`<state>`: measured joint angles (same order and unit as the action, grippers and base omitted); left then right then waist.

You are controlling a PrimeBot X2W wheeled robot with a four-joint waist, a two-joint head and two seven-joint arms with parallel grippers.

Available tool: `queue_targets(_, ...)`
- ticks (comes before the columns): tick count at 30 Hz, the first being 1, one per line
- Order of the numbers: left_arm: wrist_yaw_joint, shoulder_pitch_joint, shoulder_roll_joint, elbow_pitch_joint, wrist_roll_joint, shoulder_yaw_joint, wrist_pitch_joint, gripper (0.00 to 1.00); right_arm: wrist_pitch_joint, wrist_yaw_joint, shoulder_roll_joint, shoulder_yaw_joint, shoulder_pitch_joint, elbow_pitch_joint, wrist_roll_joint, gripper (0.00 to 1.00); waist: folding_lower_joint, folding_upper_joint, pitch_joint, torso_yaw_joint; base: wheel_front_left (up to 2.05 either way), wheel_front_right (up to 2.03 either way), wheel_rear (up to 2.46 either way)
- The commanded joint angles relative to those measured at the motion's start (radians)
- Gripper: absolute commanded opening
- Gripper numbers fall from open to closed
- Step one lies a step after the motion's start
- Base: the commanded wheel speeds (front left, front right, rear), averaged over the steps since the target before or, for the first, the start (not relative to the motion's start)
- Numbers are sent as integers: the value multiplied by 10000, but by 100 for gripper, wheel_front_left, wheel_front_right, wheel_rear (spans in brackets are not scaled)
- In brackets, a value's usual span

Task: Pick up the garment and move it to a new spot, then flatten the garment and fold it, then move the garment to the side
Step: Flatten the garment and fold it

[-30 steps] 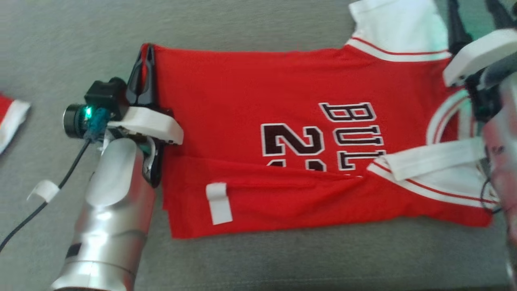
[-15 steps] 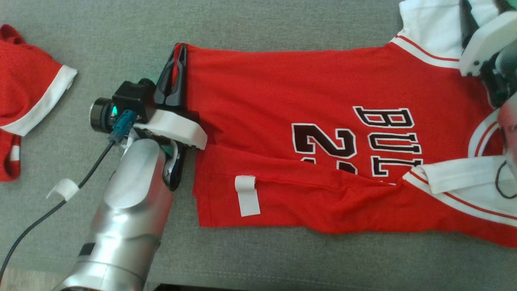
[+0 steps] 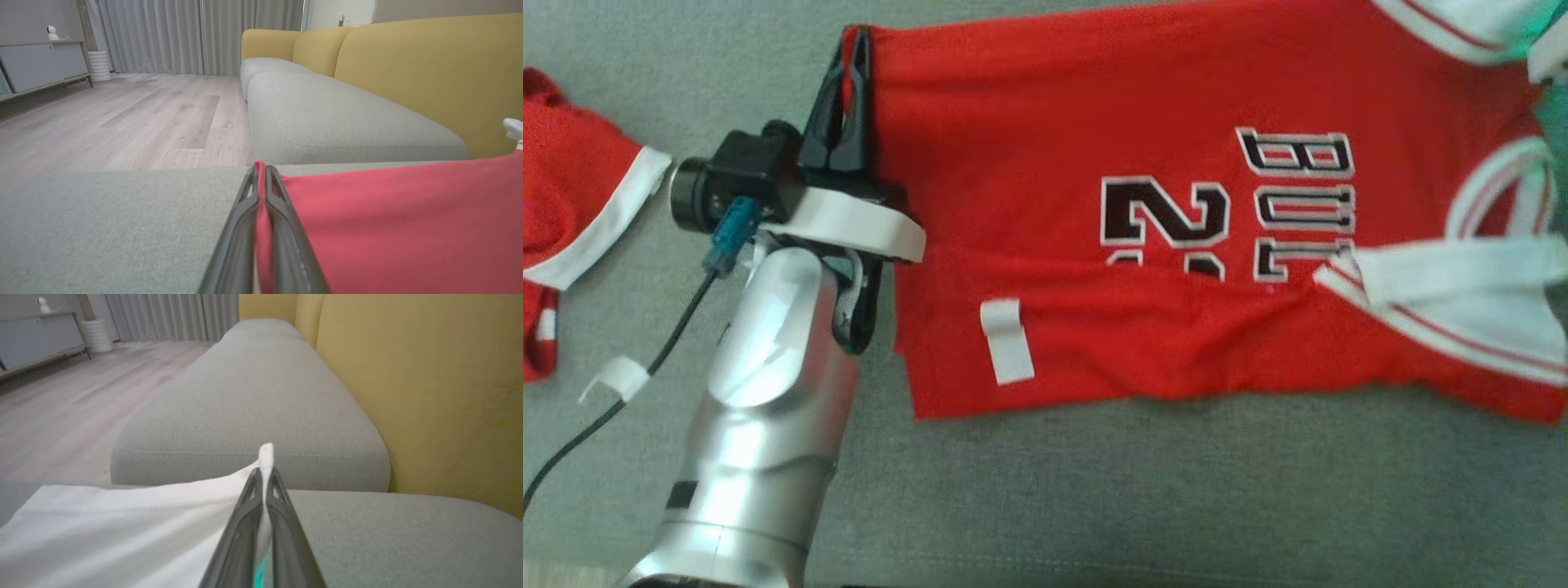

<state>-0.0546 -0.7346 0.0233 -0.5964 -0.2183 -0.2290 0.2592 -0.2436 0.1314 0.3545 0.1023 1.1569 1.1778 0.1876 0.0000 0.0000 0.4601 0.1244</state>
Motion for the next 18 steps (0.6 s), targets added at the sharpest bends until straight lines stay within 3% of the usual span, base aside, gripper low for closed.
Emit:
queue_targets(1,-65,-173,325,342,120,462,26,0,-142,-7,-188,-103,53,-325,-30,0,0,0,-191,-187,0,0,0)
queue_targets(7,-237,589,337,380,498,877,26,0,-177,-7,-770,-392,-1380,-1465,8,0,0,0,-986,-695,0,0,0)
queue_targets(18,-376,3210,311,868,907,1555,26,0,-180,-7,-1406,18,-5580,-3868,1774,0,0,0,-2101,-1355,0,0,0)
